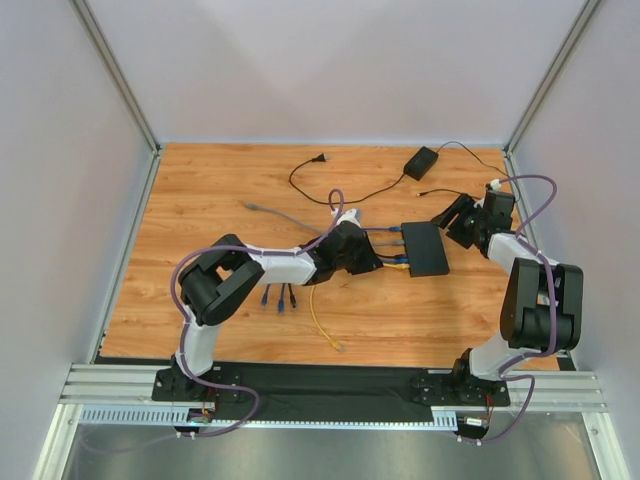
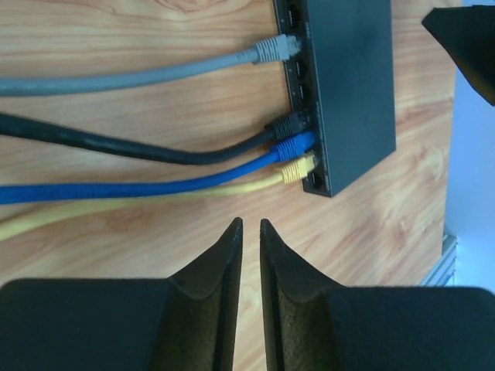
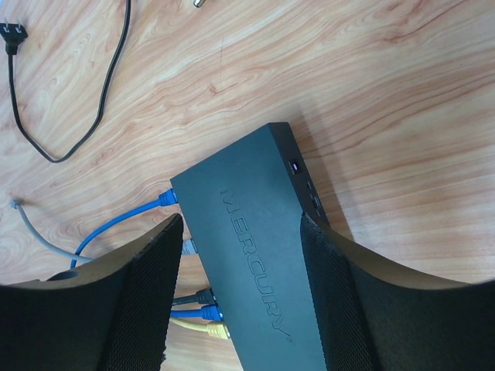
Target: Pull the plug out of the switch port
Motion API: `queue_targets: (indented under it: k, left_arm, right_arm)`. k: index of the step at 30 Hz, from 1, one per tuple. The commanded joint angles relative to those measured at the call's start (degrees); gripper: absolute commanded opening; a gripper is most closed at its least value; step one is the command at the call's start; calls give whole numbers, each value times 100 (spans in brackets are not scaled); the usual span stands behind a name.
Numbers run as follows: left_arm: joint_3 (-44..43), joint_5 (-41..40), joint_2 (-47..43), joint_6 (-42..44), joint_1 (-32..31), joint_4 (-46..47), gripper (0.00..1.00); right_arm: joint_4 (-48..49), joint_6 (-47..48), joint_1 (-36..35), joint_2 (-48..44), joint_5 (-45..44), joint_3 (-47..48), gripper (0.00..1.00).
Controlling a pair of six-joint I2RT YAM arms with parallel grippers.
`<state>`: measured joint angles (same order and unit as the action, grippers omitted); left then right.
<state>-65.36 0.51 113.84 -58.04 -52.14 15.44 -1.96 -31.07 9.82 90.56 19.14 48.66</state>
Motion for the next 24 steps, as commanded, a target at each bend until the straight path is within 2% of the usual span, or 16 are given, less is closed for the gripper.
queue_targets:
  k: [1, 5, 14, 24]
  left_arm:
    - [-528, -166, 243, -6, -16, -707, 22]
    - [-732, -87, 446, 39, 11, -964, 20]
    - [-407, -8, 419, -137, 2, -832, 19]
    - [-916, 432, 955, -50, 520, -1017, 20]
  right_arm:
    - [389, -31, 11, -13, 29, 3, 64]
    - [485, -110, 11, 75, 73, -6, 63]
    - [582, -189, -7, 330, 257, 55, 64]
    - [530, -189, -112, 418, 275, 99, 65]
